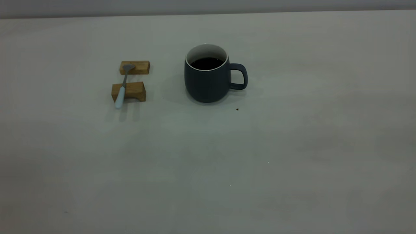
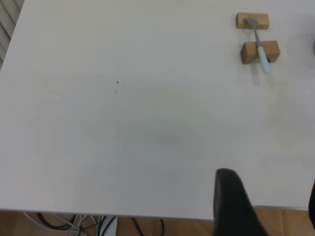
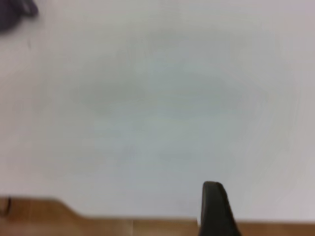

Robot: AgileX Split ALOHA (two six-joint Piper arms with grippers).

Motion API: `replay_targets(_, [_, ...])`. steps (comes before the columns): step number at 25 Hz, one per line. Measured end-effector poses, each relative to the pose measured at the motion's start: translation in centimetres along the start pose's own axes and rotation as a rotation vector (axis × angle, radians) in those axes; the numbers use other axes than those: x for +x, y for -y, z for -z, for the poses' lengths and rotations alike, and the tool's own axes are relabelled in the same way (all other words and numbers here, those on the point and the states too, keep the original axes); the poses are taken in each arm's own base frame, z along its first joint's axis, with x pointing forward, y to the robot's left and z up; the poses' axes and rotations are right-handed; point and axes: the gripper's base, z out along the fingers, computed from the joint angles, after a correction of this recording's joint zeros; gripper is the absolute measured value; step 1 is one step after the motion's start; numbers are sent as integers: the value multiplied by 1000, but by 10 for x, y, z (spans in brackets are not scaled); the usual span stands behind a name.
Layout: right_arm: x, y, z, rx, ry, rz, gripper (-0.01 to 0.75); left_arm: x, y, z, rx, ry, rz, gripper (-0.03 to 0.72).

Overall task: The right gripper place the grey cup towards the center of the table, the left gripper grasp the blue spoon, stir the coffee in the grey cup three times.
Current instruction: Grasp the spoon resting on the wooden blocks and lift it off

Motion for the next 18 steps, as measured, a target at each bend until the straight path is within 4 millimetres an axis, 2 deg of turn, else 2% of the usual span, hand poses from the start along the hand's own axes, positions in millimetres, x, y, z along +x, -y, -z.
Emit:
replay_targets(5, [14,0,16,2,133,-3,524,0,0,0,0,0,0,446])
replay_targets(18, [14,0,17,2,137,-3,514,0,0,0,0,0,0,446])
